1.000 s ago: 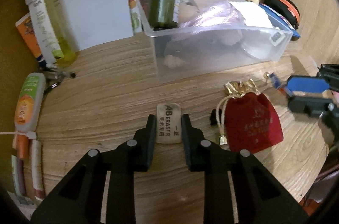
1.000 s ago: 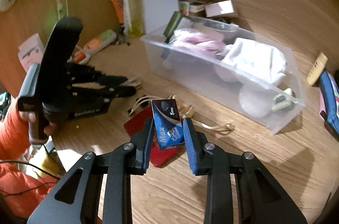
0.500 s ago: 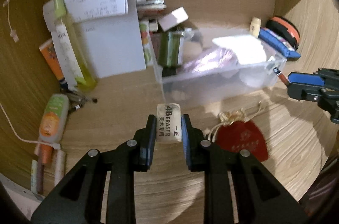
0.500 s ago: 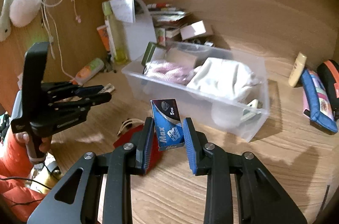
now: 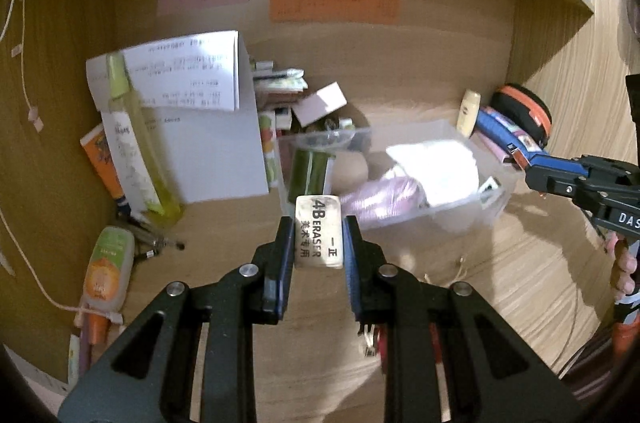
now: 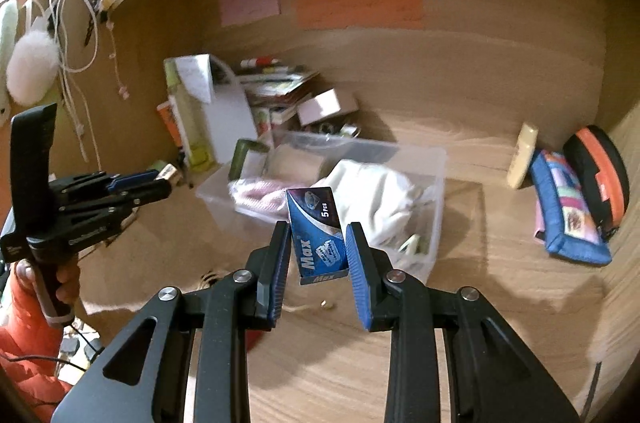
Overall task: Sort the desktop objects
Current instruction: 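Carry the eraser with left tool while right carries the Max box over the bin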
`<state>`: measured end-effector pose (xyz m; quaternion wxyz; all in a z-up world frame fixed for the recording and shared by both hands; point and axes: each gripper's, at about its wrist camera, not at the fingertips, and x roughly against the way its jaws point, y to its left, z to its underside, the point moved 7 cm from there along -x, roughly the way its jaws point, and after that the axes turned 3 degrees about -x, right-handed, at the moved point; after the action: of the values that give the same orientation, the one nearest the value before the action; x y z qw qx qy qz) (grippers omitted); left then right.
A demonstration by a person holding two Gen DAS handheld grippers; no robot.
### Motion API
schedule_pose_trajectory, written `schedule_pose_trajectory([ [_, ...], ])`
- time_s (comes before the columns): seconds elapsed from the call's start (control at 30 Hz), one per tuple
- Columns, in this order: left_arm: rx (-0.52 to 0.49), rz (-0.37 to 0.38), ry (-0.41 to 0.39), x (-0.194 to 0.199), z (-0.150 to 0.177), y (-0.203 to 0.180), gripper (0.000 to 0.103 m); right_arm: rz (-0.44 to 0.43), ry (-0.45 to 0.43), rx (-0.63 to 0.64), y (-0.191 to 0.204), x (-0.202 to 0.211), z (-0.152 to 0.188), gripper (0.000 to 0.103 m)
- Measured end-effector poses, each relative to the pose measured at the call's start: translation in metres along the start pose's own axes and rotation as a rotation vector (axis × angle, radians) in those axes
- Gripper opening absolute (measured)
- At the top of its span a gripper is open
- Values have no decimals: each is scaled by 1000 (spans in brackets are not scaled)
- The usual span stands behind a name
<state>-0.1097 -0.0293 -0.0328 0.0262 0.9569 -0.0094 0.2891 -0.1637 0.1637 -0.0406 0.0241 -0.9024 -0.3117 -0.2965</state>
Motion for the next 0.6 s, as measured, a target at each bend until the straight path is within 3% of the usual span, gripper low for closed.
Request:
schedule_pose_trajectory([
  [0.27, 13, 24, -10, -15, -20, -1, 23, 5, -14, -26, -19, -16, -20, 26],
  [0.6, 22, 38, 69, -59, -14, 2, 23, -1, 36, -66, -27, -68, -31, 26],
])
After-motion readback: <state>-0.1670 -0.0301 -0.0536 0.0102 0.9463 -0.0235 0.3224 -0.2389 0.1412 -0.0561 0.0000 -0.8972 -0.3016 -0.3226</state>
